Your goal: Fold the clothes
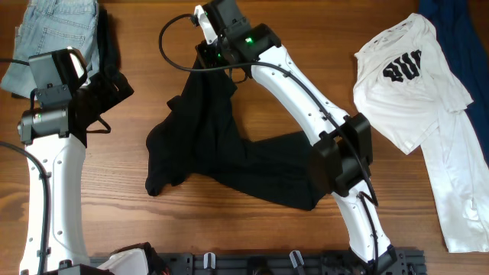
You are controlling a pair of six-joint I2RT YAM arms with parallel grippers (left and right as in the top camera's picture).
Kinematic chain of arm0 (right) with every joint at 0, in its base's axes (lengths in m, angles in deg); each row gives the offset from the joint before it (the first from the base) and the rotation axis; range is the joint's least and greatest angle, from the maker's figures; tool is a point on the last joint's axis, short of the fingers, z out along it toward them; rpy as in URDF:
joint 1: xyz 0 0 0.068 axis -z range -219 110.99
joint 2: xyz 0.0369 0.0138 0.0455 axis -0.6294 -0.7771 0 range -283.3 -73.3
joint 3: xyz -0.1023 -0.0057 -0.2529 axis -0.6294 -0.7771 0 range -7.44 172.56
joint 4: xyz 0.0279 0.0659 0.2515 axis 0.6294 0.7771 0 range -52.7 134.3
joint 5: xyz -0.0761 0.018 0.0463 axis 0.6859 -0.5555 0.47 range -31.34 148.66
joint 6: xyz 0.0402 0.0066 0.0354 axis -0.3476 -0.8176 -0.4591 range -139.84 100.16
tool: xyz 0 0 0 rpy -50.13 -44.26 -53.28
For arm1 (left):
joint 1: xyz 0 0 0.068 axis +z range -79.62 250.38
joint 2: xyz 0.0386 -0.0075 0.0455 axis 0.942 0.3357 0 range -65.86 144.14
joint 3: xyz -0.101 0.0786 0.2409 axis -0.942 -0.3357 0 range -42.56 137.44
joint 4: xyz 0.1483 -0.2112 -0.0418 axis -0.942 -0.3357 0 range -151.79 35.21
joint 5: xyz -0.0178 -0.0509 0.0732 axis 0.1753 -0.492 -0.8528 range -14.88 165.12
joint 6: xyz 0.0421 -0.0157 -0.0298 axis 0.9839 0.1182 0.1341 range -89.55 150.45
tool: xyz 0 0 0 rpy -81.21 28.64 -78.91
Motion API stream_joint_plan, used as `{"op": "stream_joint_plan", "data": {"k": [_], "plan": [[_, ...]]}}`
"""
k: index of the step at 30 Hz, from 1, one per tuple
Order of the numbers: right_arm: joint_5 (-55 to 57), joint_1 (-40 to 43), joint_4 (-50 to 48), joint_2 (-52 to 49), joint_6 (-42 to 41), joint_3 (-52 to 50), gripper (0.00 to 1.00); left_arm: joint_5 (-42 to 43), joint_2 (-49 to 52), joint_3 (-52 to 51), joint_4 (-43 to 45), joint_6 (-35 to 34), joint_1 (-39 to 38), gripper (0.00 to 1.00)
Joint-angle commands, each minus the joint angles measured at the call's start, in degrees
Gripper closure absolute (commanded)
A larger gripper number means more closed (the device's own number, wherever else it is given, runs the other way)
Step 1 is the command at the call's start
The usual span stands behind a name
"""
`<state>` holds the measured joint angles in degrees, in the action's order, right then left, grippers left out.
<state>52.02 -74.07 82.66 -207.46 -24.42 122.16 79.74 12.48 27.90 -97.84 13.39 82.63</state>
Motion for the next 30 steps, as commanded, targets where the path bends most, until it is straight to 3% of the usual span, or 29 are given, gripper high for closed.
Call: {"op": "stream_joint_plan", "data": {"k": [1, 2, 3, 4, 5, 6, 7, 12, 19, 30], "plan": [[-2.14, 1.73, -1.9, -0.52, 0.74, 0.07, 0.87, 0.92, 0.37, 0.85, 0.57, -0.46, -1.86, 0.0], [-3.41, 2.32, -2.34, -0.52, 0.72, 0.07, 0.83, 0.9, 0.42, 0.85, 0.98, -0.07, -3.06, 0.0], [-4.94, 2.93, -2.69, -0.22, 0.72, 0.09, 0.7, 0.87, 0.44, 0.85, 1.79, 0.15, -4.61, 0.0], [-5.97, 3.32, -2.73, 0.02, 0.74, 0.15, 0.54, 0.87, 0.44, 0.85, 2.54, 0.15, -5.68, 0.0], [-7.26, 4.22, -2.29, 0.9, 0.72, 0.39, 0.28, 0.87, 0.44, 0.85, 3.48, 0.15, -7.17, 0.0], [-7.56, 5.62, -1.38, 2.51, 0.72, 0.68, 0.16, 0.9, 0.81, 0.85, 5.46, 0.2, -10.08, 0.0], [-7.54, 6.84, -0.72, 4.13, 0.74, 0.68, 0.12, 0.9, 1.4, 0.85, 6.64, 0.39, -11.65, 0.0], [-7.08, 15.32, 7.37, 12.2, 1.62, 0.68, 0.08, 0.92, 12.79, 3.15, 14.58, 4.52, -19.54, 0.0], [-6.36, 24.7, 20.28, 13.64, 1.84, 0.39, 0.07, -4.15, 37.94, 25.05, 10.73, 10.97, -22.29, 0.0], [-4.55, 24.98, 21.66, 13.64, 2.01, 0.39, 0.11, -4.68, 48.5, 26.05, 10.45, 21.18, -25.09, 0.11]]}}
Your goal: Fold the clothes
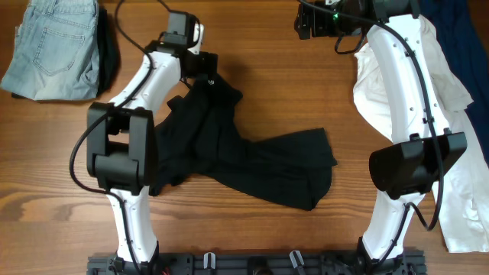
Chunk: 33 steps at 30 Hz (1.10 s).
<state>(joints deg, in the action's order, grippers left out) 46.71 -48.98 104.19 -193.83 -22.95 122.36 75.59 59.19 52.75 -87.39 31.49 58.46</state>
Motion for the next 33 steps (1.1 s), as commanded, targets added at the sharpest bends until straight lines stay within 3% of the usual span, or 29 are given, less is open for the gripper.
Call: {"op": "stream_joint_plan", "data": {"k": [1, 9, 10, 12, 17, 21, 24, 33], "plan": [[0.76, -0.11, 0.13, 0.0, 0.52, 0.2, 0.11, -0.5, 2.19, 1.2, -0.2, 3.06, -1.01, 0.14], [0.76, -0.13, 0.31, 0.0, 0.57, 0.2, 0.14, 0.44, 5.25, 1.09, -2.36, 3.04, -1.01, 0.35], [0.79, -0.13, 0.31, 0.0, 0.57, 0.2, 0.15, 0.76, 5.25, 1.09, -2.34, 3.04, -1.07, 0.46], [0.79, -0.11, 0.5, 0.0, 0.59, 0.2, 0.17, 0.98, 5.25, 1.09, -2.4, 3.06, -1.38, 0.94], [0.76, -0.13, 2.82, 0.0, 0.63, 0.2, 0.18, -2.8, -2.08, 3.34, -2.36, 3.04, -1.36, 0.96], [0.39, -0.11, 6.97, -0.02, 2.34, -0.09, 0.16, -5.53, -19.65, 6.03, -2.19, 3.02, -1.36, 0.96], [0.28, -0.11, 10.03, -0.02, 2.93, -0.09, 0.17, -5.53, -25.92, 6.03, -2.36, 3.04, -1.36, 0.96], [-1.01, -0.13, 12.94, -0.02, 8.39, -4.76, 0.17, -5.53, -30.56, 6.01, -2.4, 3.04, -1.36, 0.96]]}}
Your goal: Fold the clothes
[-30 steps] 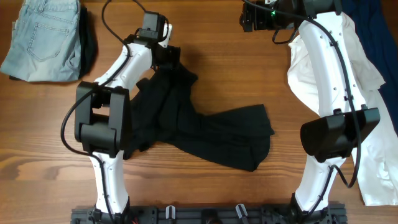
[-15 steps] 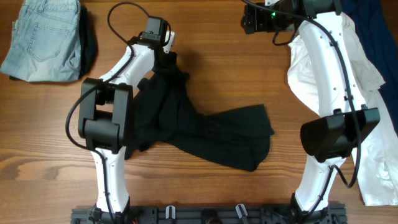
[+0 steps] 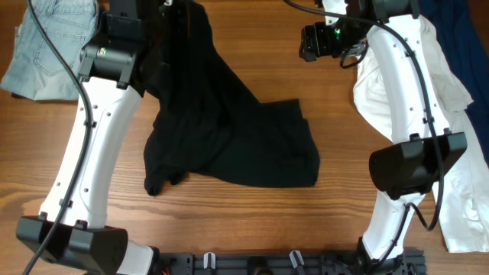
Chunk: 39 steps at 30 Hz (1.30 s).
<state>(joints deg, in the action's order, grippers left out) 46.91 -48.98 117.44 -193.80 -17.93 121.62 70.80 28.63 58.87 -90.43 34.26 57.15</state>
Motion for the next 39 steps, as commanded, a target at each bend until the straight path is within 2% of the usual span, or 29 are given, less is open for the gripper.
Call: {"op": "stream_joint_plan", "data": {"k": [1, 5, 8, 15, 19, 23, 26, 28, 29, 33, 35, 39], "plan": [[-1.25, -0.15, -1.49, -0.04, 3.26, -6.69, 0.17, -0.74, 0.0, -0.11, 0.63, 0.26, -0.04, 0.96], [-3.61, -0.24, -8.52, -0.04, 0.59, -20.04, 0.24, -0.79, 0.0, -0.11, -0.07, 0.26, -0.04, 0.96], [-6.32, -1.07, -13.86, -0.04, -1.51, -29.31, 0.34, -0.98, 0.0, -0.11, -0.85, 0.26, -0.04, 0.96], [-5.38, -7.28, -23.21, -0.04, -5.84, -41.24, 0.41, -1.81, 0.0, -0.11, -2.47, 0.26, 0.0, 0.95], [0.7, -8.46, -24.68, -0.04, -9.55, -42.16, 0.46, -1.81, 0.0, -0.11, -2.58, 0.26, 0.0, 0.95], [1.29, -8.63, -28.11, -0.04, -10.08, -44.06, 0.51, -1.79, 0.0, -0.11, -2.6, 0.26, 0.0, 0.95], [1.46, -8.83, -30.21, -0.02, -11.34, -46.45, 0.56, -1.79, 0.0, -0.11, -2.82, 0.28, 0.0, 0.91], [1.44, -8.81, -31.43, -0.02, -12.02, -46.47, 0.63, -1.77, 0.0, -0.11, -3.04, 0.28, 0.0, 0.91], [1.38, -8.81, -32.28, -0.02, -12.59, -46.47, 0.71, -1.79, 0.0, -0.11, -3.04, 0.28, 0.0, 0.9], [1.27, -8.68, -33.14, 0.04, -13.92, -45.05, 0.84, -1.79, 0.0, -0.11, -3.02, 0.28, 0.0, 0.9], [1.27, -8.33, -32.85, 0.42, -13.9, -43.17, 0.94, -1.81, 0.0, -0.11, -2.99, 0.28, 0.0, 0.9], [1.29, -6.69, -32.76, 2.93, -13.86, -41.29, 0.95, -1.81, 0.0, -0.11, -3.02, 0.28, 0.0, 0.91]]}}
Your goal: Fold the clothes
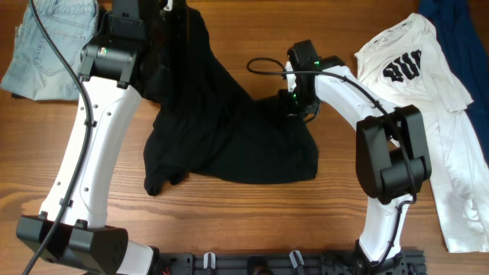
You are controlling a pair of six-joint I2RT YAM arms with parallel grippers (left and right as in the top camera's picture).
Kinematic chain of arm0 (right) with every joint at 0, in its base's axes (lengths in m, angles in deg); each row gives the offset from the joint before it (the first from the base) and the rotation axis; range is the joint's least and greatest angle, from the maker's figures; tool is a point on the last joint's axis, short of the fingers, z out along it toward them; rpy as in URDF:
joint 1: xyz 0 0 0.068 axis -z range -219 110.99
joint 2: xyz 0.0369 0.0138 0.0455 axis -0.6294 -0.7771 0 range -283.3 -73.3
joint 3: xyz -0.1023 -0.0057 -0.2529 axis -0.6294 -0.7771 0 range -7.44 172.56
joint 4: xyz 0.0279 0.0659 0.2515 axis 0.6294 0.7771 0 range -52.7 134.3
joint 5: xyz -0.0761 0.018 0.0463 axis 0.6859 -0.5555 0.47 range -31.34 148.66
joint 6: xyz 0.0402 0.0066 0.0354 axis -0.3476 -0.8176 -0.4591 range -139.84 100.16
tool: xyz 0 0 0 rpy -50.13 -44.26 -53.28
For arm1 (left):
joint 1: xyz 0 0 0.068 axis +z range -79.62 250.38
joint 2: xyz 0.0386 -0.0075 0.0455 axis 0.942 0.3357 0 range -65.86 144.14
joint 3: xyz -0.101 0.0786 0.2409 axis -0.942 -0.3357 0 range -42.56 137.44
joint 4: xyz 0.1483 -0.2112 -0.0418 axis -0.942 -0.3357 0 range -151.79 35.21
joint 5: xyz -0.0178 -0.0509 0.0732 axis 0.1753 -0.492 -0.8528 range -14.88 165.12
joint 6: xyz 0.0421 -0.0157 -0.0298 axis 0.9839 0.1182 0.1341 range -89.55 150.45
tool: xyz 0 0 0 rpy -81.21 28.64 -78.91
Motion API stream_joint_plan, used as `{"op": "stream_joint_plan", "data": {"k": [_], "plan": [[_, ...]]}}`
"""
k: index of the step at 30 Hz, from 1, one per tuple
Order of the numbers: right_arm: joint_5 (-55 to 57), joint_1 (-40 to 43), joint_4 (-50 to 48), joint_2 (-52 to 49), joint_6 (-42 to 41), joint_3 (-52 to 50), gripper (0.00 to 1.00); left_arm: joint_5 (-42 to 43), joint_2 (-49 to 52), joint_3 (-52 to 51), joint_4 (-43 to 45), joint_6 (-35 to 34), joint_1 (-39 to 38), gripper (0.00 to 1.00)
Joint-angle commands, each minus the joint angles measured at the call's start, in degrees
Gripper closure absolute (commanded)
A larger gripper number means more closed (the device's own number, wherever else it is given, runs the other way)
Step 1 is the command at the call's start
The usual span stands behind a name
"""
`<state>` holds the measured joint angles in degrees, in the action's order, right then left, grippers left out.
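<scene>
A black garment (pixel 229 134) lies spread over the middle of the table in the overhead view. Its upper end is drawn up to the far edge, where my left gripper (pixel 170 11) is shut on it; the fingers are mostly lost against the black cloth. My right gripper (pixel 296 107) is down at the garment's upper right corner, touching the cloth. Whether its jaws are open or shut does not show.
Folded jeans (pixel 46 42) lie at the far left. A white T-shirt with a black print (pixel 416 84) and a navy cloth (pixel 458 30) lie at the right, with more white cloth (pixel 462 191) below. A black rack (pixel 267 263) runs along the near edge.
My right gripper was above the bare wood near the far edge, right of the garment; now it is down on the garment's upper right corner. The left arm and the garment have not moved.
First my right gripper was at the crumpled garment's top end and the left arm stood by the jeans. Then my left gripper was at that end and the right one off to the far right. Then the left held the end at the far edge, the garment lying flatter.
</scene>
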<state>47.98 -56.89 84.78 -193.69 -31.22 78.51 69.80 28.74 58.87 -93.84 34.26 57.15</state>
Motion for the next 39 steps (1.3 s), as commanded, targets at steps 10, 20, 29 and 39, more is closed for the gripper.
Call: {"op": "stream_joint_plan", "data": {"k": [10, 20, 29, 39], "plan": [[0.39, 7.28, -1.31, 11.08, 0.92, 9.53, 0.83, -7.63, -2.58, -0.11, 1.07, 0.24, 0.0, 0.94], [0.42, 8.37, -0.09, 11.04, 2.49, 9.92, 0.69, -7.63, -3.1, -0.11, -1.53, -1.11, 0.0, 0.93], [3.63, 4.26, -7.39, -3.32, 5.33, 9.92, 0.46, -7.61, -2.99, -0.11, -1.97, -1.29, 0.0, 0.93], [6.88, 3.58, -11.08, -9.92, 3.45, 9.92, 0.49, -7.63, -2.99, -0.11, -1.97, -1.25, 0.0, 0.92]]}}
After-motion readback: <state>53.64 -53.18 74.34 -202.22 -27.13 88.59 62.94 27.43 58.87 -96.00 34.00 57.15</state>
